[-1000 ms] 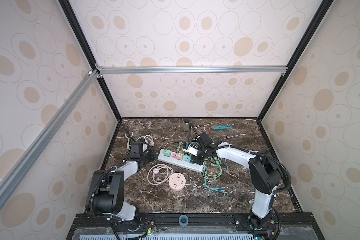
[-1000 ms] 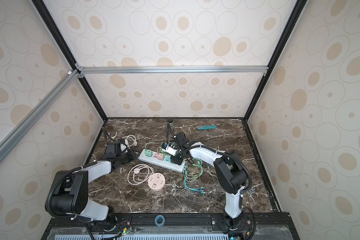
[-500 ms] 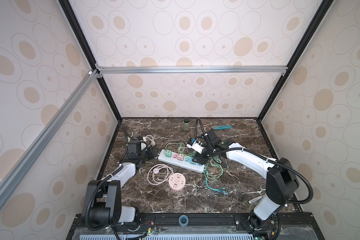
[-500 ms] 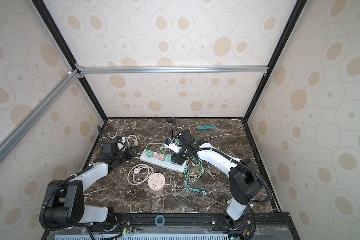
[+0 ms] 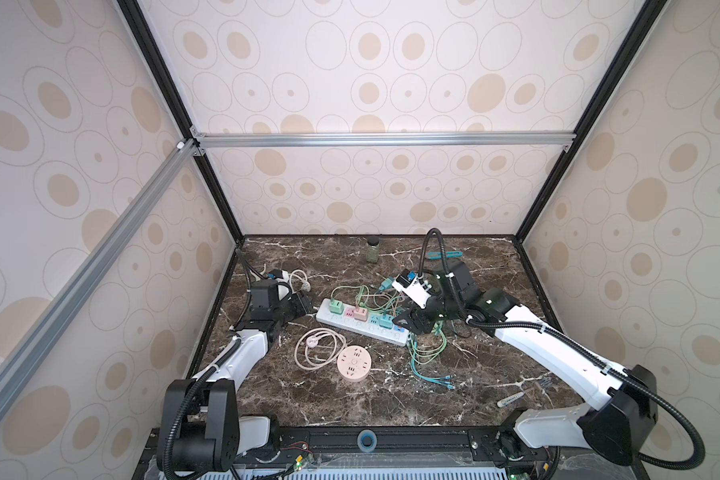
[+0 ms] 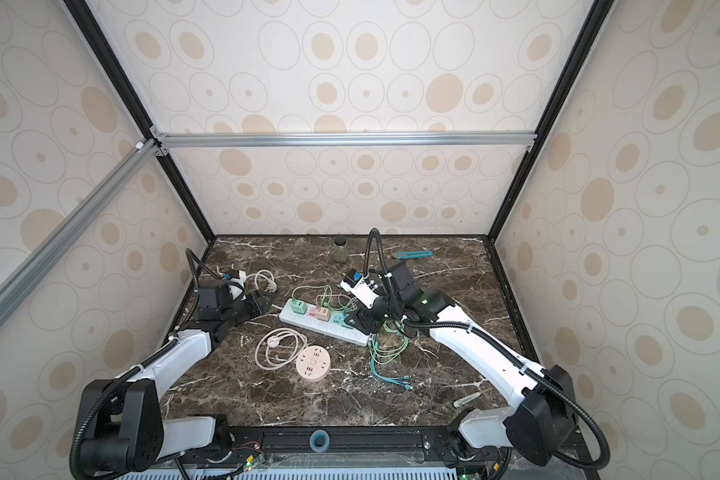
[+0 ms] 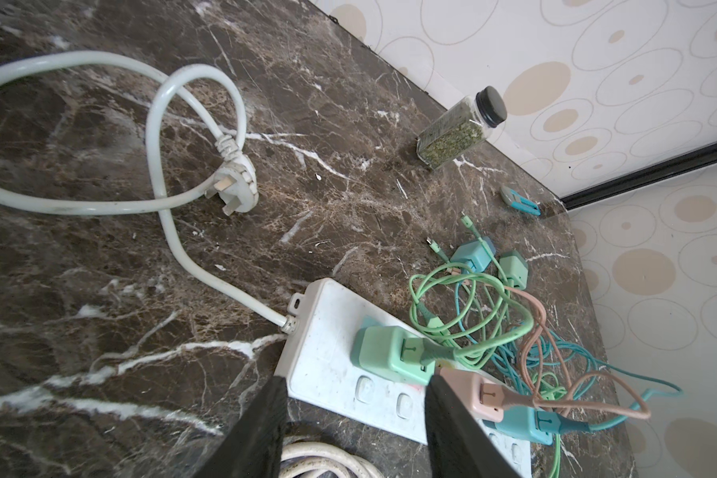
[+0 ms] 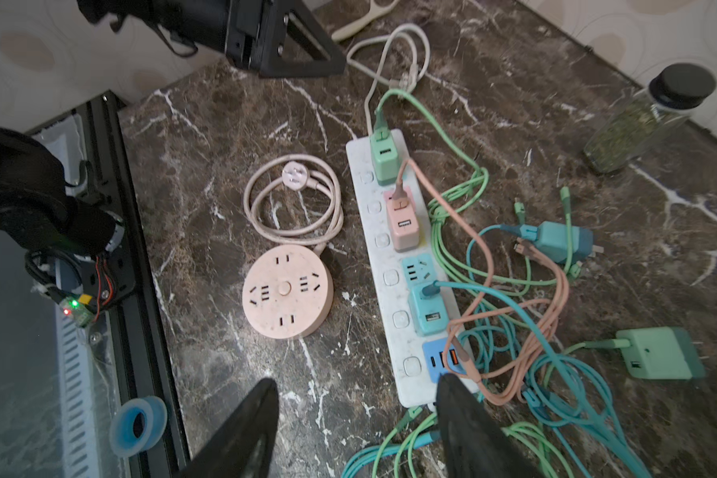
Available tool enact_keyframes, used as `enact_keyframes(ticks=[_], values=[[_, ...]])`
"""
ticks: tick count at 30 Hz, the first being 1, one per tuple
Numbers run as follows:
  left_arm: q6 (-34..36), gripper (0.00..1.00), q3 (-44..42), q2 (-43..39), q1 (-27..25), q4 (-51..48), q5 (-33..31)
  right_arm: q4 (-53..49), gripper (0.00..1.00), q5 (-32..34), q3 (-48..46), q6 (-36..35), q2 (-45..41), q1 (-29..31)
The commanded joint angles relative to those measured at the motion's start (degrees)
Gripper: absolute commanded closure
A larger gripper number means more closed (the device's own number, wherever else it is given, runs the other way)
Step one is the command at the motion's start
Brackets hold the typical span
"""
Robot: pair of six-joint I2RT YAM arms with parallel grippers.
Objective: Insert the plug
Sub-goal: 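Lift the right gripper away from the power strip, then move the right gripper onto the light green charger and close on it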
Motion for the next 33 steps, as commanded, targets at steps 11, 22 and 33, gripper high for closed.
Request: enact_keyframes(ticks=[11,22,33], values=[[3.2,0.28,-0.37,-7.26,0.59,-2.88,0.54,3.21,0.3,18.15,8.11,16.34,6.36,-10.95],[5.17,0.2,-0.35,-12.75,0.57,-6.7,1.72,-1.44,0.28,19.92,15.1,27.22,24.15,-18.27],[5.75,0.2,-0.47,-16.36,0.69,-9.37,1.2,-0.13,0.29,18.61,19.54,32.3,36.32,-18.15]])
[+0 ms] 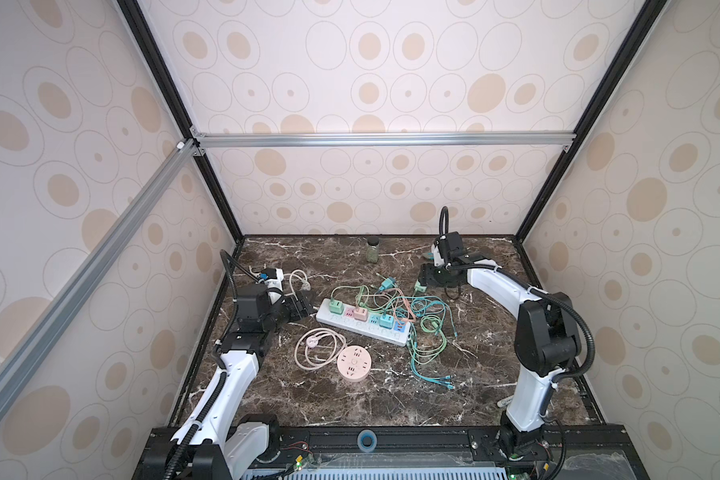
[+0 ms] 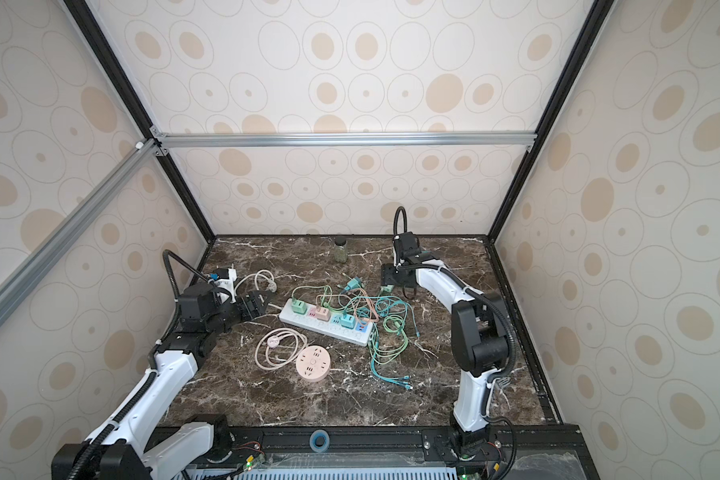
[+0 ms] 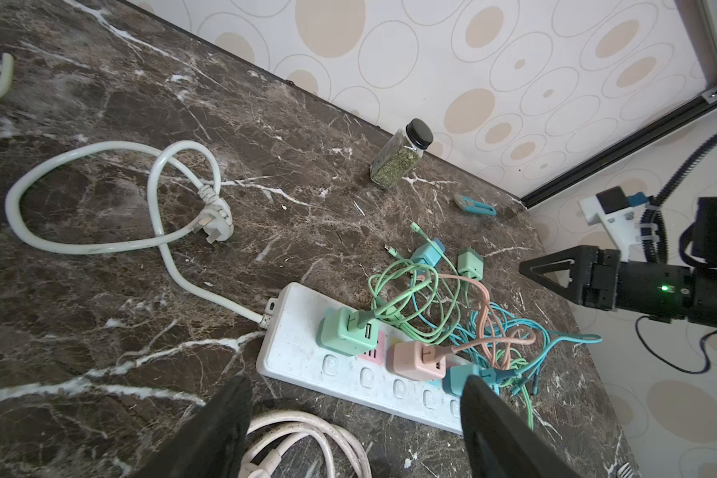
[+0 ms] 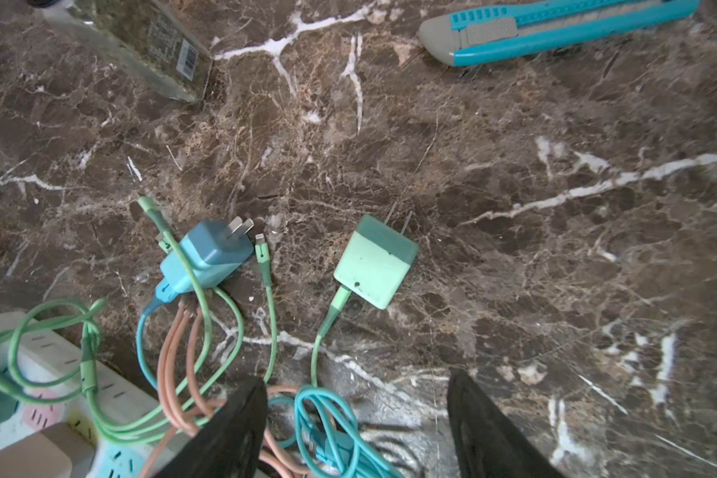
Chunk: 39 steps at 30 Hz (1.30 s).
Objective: Insert the plug
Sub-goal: 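Move the right gripper onto the light green charger and close on it, then lift the light green charger high with the right gripper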
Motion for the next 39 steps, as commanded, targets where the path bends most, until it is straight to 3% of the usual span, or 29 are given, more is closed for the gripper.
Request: enact_keyframes(ticks=[1,19,29,39], values=[[1.61,0.2,0.28,-1.36,0.54,-1.82,0.14,0.13,0.3,-0.32,1.68,2.94,3.07,0.27],[2.72,0.2,-0.02,-2.13,0.55,-2.27,0.12,2.68,0.32,0.1,5.84,6.7,13.46,1.27],[3.2,0.2,-0.4,-2.66,0.53,-2.51,-1.47,1.63,0.35,4.37,9.65,7.57,17.07,1.75],[3.61,0.2,-0.37,-3.24,0.53,-3.1,-1.82,-2.5,0.45,8.49,12.22,4.77,19.55,3.16]])
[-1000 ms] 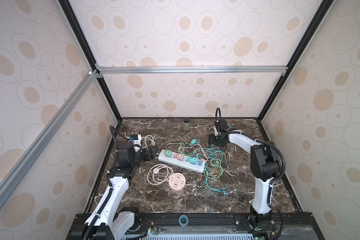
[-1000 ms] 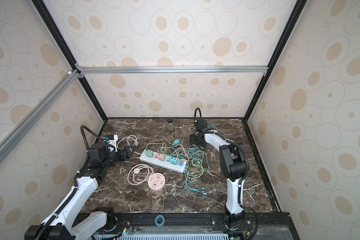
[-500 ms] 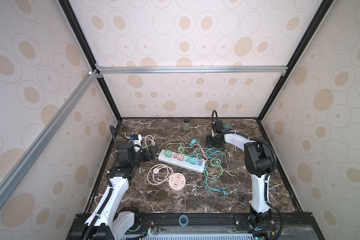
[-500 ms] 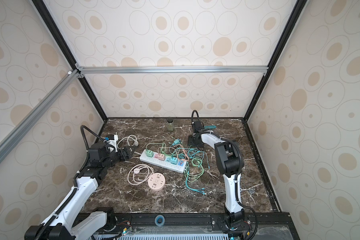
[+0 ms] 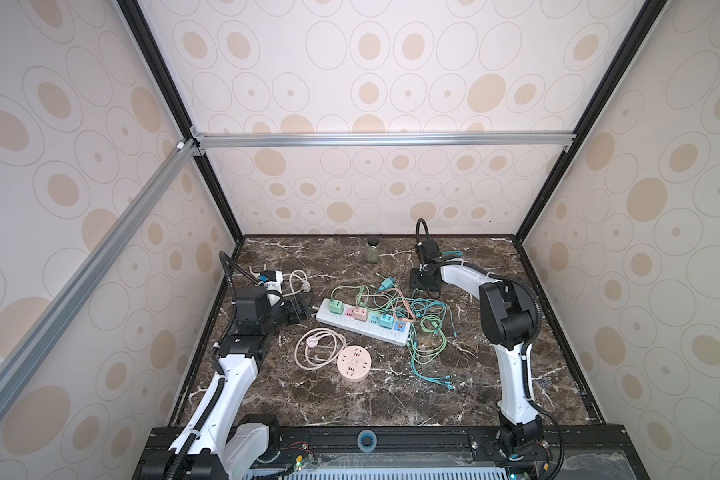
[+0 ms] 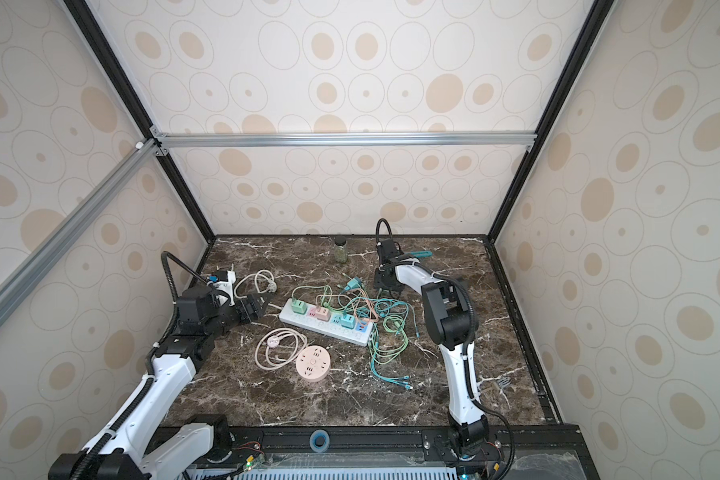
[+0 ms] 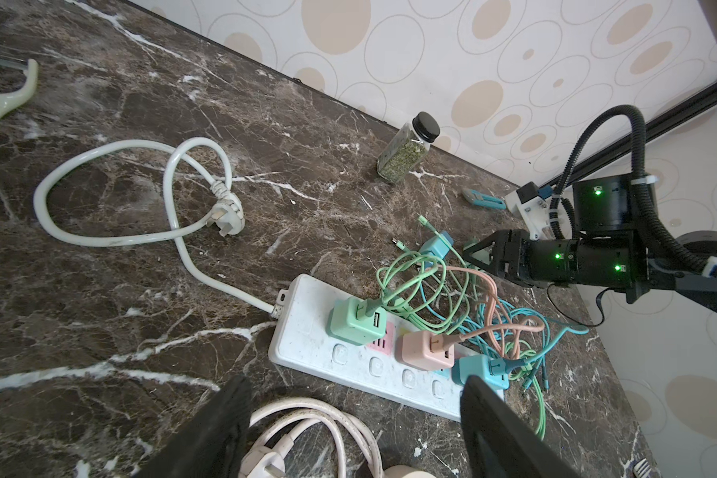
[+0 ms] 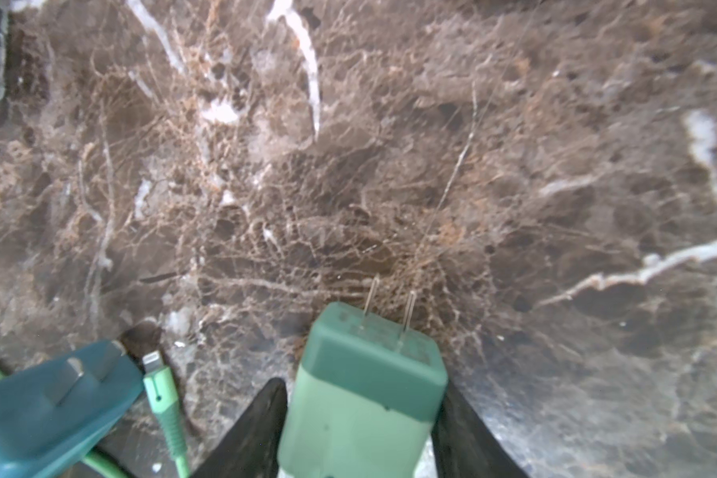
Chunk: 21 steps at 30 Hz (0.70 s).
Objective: Insert the plug
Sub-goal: 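Lift the light green charger high with the right gripper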
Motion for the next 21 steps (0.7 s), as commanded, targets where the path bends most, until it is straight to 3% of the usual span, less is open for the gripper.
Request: enact_keyframes(ticks=[1,6,11,16,21], values=[[1.69,0.21,-0.09,-1.34,0.48,-0.54,-0.61,-3.47,0.45,2.48,0.64,-0.95,1.15,0.62],[1.51,0.21,-0.11,-1.47,0.47,-0.31,-0.49,-3.64,0.49,4.23,-0.27,-1.94,0.6,0.9],[1.15,0.2,0.0,-1.84,0.48,-0.32,-0.1,-2.21,0.64,4.4,-1.5,-3.58,-2.12,0.83],[0.83,0.2,-0.81,-2.71,0.48,0.69,0.41,-0.73,0.75,4.44,-3.75,-7.05,-8.45,0.81],[1.92,0.21,0.78,-0.79,0.49,0.38,0.79,0.07,0.78,7.08,-6.02,-13.33,-17.4,0.77]])
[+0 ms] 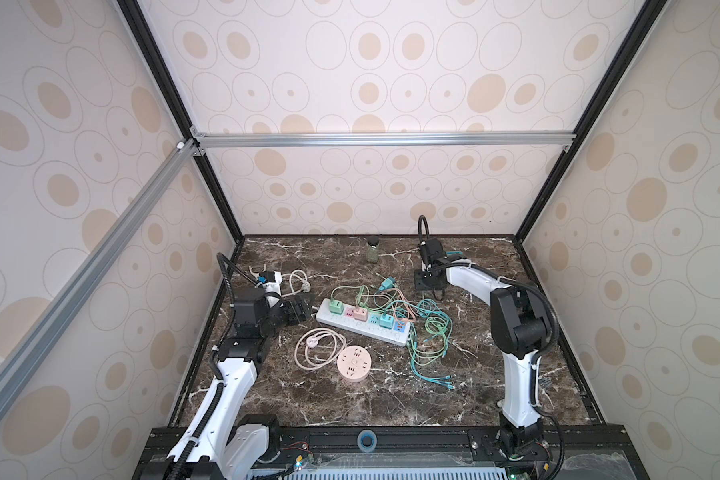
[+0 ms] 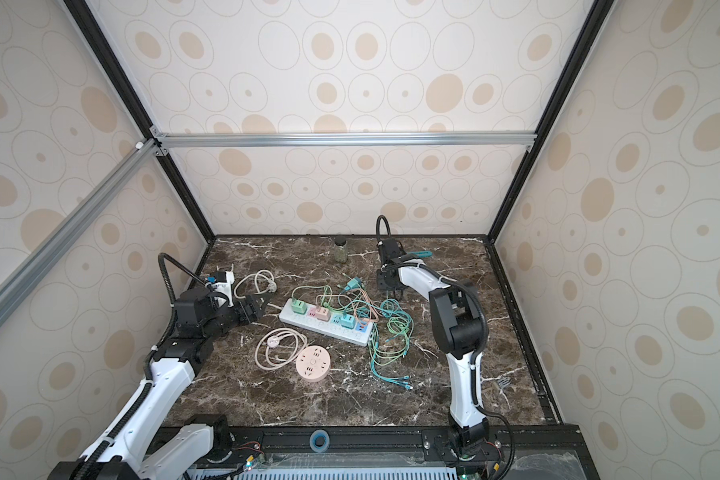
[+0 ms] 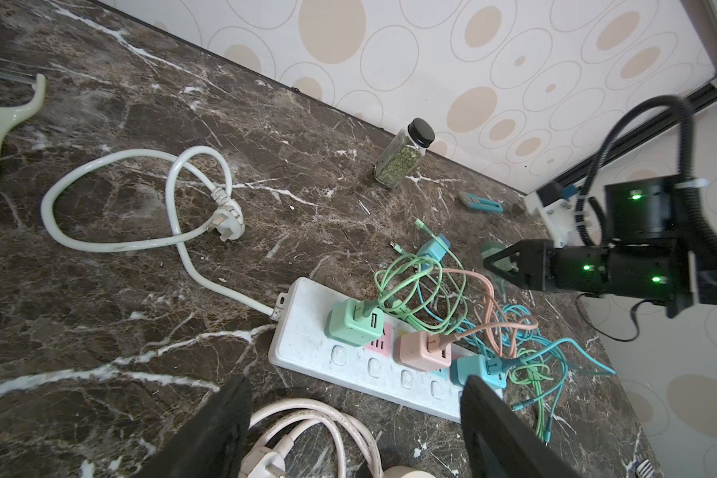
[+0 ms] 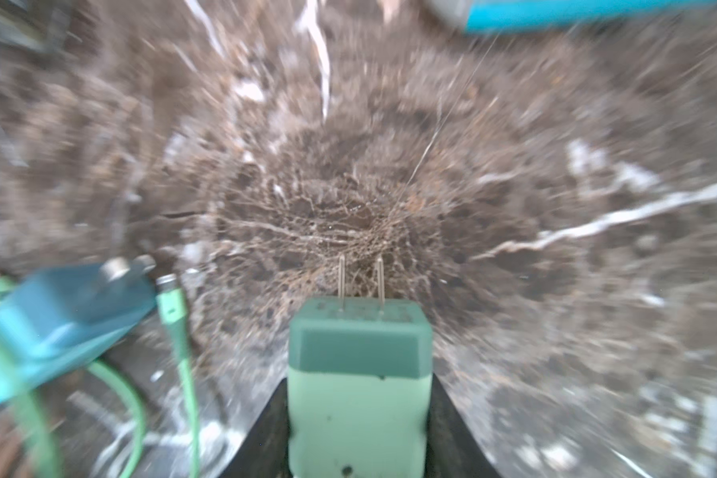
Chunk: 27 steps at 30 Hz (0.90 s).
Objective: Insert the plug
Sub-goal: 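Lift the light green charger high with the right gripper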
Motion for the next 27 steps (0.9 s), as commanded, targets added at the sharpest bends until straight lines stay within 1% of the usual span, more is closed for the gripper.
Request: enact_keyframes(ticks=[1,5,7,10,17,27], values=[[1.91,0.21,1.88,0.98,0.49,0.35,0.76,0.96,0.78,3.48,-0.41,-6.12,-9.02,0.19],[1.72,0.21,2.63,1.93,0.45,2.09,0.76,1.29,0.78,5.71,0.13,-11.02,-16.37,0.15],[1.5,0.21,3.03,2.64,0.48,3.22,2.62,0.84,0.78,5.89,1.34,-12.81,-19.76,0.19],[1.53,0.21,4.02,3.89,0.49,3.94,3.38,0.38,0.78,6.31,3.72,-15.06,-23.8,0.15],[1.02,0.21,3.85,3.93,0.49,5.23,4.18,-3.32,0.78,6.28,11.02,-18.11,-28.56,0.16],[1.49,0.21,4.22,2.69,0.48,4.34,5.13,-2.89,0.78,4.4,13.07,-20.57,-35.88,0.23]])
